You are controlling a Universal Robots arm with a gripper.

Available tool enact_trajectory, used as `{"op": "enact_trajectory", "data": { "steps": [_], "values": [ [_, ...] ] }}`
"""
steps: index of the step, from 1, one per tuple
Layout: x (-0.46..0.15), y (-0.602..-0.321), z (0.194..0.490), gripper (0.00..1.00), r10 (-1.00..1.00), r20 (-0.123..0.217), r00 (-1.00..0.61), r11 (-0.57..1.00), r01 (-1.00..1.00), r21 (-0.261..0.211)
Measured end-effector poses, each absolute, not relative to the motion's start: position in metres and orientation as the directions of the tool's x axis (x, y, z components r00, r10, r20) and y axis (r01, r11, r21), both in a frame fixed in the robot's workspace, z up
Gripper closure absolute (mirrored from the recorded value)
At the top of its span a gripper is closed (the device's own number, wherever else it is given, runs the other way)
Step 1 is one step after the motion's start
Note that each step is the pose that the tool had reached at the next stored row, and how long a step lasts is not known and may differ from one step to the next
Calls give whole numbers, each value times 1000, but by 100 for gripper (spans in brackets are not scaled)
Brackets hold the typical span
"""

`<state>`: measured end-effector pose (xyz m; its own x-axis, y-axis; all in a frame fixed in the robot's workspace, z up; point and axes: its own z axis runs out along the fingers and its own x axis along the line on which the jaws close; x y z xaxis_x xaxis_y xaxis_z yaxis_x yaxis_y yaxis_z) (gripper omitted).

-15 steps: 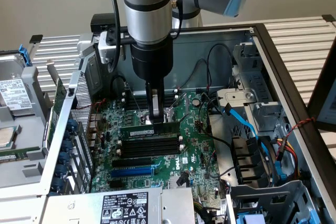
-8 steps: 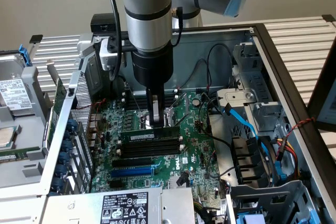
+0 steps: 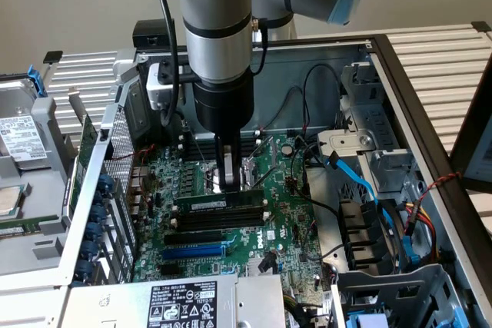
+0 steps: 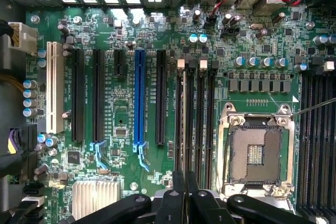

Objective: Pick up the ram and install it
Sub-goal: 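Insert the ram into the slot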

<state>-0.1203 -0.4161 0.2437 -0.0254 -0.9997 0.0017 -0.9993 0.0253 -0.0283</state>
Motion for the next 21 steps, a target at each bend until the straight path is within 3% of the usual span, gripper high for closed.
{"op": "enact_trajectory", "data": {
  "steps": [21],
  "values": [
    [-123,-417,235,88,-1000,1,-29,29,-999,-38]
  ]
}}
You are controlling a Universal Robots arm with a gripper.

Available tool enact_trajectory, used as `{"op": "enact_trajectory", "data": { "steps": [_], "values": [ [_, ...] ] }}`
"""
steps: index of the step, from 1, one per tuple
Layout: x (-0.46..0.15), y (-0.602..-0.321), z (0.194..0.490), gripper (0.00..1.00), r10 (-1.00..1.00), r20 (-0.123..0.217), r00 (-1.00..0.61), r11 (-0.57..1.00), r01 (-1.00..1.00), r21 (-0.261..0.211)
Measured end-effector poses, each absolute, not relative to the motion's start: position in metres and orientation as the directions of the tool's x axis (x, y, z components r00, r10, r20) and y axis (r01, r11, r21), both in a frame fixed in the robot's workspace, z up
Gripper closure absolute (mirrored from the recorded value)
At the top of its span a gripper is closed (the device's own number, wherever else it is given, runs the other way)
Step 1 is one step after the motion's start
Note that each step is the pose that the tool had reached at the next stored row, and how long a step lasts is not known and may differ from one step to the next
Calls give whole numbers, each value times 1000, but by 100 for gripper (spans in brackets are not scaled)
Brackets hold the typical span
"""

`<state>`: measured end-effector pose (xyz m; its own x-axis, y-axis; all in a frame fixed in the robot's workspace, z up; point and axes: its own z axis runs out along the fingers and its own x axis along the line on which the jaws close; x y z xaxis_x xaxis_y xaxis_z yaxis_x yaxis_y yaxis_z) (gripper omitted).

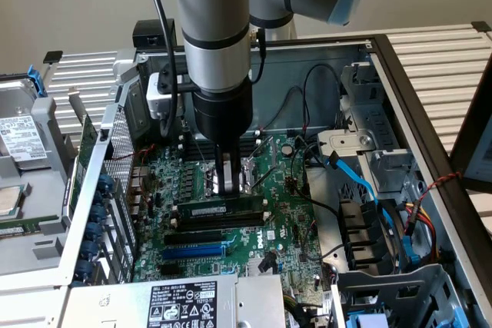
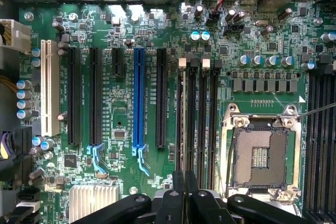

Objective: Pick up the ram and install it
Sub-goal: 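Insert the ram into the slot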

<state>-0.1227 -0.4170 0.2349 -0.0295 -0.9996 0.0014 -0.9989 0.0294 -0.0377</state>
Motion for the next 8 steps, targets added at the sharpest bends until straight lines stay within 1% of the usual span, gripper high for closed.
{"op": "enact_trajectory", "data": {
  "steps": [8],
  "values": [
    [-123,-417,234,88,-999,1,-38,38,-998,-40]
  ]
}}
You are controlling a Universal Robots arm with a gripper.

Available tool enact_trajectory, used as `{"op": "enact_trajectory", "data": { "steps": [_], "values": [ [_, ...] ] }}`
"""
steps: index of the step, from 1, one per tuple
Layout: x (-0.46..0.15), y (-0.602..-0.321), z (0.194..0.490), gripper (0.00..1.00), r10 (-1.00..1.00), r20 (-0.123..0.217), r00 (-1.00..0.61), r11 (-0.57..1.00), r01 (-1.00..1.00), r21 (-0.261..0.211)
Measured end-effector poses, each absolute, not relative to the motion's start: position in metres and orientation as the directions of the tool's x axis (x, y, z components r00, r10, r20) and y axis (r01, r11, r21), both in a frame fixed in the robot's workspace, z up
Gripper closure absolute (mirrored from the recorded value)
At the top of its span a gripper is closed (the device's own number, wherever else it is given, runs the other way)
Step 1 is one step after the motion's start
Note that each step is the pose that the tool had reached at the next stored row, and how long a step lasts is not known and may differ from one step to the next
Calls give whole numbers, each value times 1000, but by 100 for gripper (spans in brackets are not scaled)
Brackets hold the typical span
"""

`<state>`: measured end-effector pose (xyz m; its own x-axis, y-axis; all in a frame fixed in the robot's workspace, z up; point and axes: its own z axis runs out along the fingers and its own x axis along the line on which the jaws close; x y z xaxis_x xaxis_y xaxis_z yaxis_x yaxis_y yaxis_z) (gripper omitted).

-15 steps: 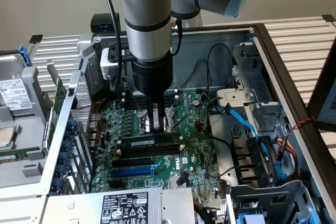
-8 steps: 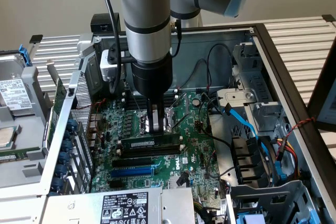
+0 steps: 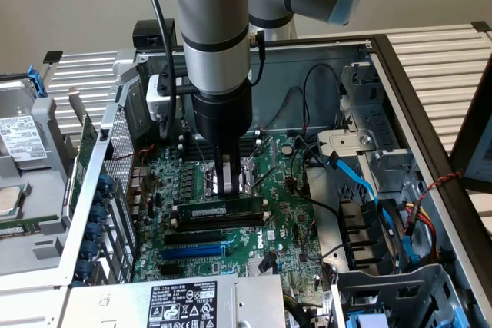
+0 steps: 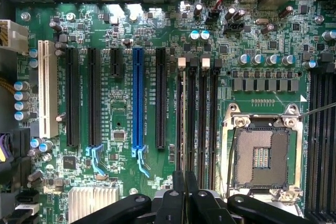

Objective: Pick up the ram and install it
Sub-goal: 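Insert the ram into the slot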

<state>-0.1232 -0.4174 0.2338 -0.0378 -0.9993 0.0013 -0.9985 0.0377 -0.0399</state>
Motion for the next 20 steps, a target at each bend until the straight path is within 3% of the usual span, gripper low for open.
{"op": "enact_trajectory", "data": {
  "steps": [20],
  "values": [
    [-126,-418,232,88,-999,1,-40,39,-998,-55]
  ]
}}
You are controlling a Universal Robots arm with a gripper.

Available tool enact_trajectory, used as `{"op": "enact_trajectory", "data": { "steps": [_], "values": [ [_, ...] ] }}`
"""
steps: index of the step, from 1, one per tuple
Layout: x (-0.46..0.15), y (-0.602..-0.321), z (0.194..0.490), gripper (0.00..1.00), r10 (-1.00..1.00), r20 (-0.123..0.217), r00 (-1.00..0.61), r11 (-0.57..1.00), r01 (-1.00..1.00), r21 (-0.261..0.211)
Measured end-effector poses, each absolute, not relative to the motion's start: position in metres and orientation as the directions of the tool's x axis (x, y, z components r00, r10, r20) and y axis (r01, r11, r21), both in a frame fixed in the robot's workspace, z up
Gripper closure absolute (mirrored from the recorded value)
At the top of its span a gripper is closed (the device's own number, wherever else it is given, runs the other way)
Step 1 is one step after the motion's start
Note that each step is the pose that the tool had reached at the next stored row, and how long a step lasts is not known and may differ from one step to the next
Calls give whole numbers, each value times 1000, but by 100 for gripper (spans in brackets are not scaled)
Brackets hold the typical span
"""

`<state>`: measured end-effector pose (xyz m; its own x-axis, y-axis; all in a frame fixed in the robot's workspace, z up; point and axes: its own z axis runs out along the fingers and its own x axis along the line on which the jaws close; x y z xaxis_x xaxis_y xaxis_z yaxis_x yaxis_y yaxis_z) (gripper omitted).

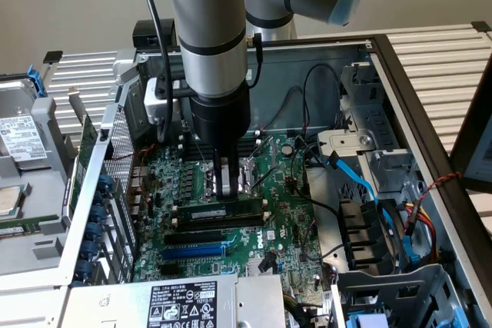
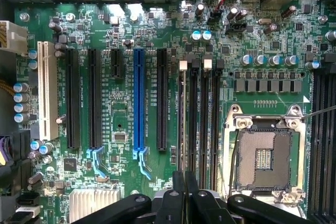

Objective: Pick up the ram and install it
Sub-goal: 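Insert the ram into the slot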

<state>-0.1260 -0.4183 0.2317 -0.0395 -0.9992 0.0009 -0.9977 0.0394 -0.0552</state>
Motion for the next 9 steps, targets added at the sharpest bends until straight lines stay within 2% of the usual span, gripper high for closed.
{"op": "enact_trajectory", "data": {
  "steps": [9],
  "values": [
    [-127,-418,232,88,-999,1,-42,42,-997,-61]
  ]
}}
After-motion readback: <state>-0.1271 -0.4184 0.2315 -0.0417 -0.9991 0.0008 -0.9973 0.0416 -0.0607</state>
